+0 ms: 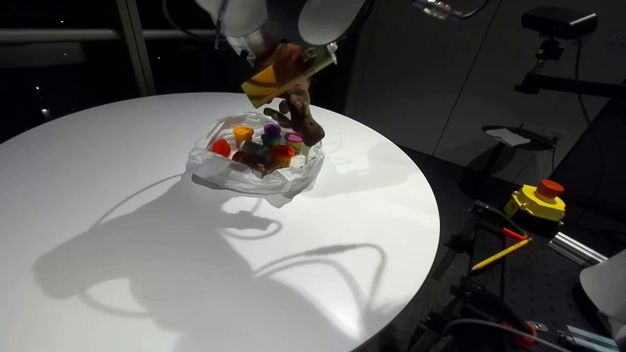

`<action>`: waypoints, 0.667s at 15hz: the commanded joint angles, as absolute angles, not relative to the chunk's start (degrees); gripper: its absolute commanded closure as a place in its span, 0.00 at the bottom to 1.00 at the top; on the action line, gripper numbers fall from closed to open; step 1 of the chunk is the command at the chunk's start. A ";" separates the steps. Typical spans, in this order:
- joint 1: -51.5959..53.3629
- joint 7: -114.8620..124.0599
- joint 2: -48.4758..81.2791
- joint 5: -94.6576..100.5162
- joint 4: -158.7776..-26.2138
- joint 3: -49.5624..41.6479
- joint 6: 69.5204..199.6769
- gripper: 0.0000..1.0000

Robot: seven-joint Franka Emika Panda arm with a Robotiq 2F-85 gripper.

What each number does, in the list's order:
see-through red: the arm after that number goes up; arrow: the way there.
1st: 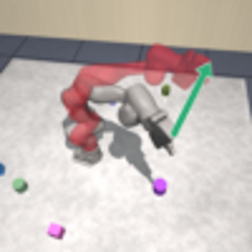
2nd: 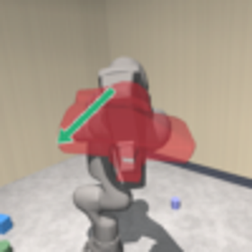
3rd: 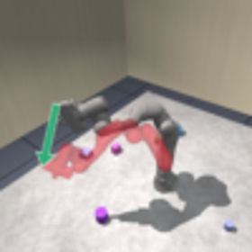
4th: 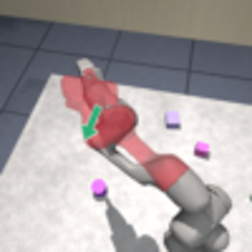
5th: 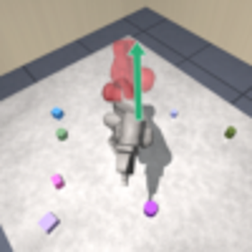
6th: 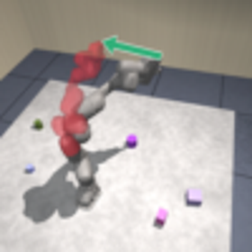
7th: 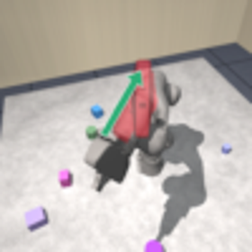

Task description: Put the things on the table in the plastic bag

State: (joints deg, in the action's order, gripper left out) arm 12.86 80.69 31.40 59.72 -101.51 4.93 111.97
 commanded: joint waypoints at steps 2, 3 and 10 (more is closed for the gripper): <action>14.78 76.06 41.86 59.17 -89.40 3.79 108.88 0.91; 14.99 75.61 43.31 59.11 -87.84 3.56 108.78 0.91; 16.52 73.00 45.39 57.88 -84.00 3.57 108.89 0.58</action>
State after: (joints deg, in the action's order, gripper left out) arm 14.82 75.23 45.05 59.07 -86.52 4.38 110.65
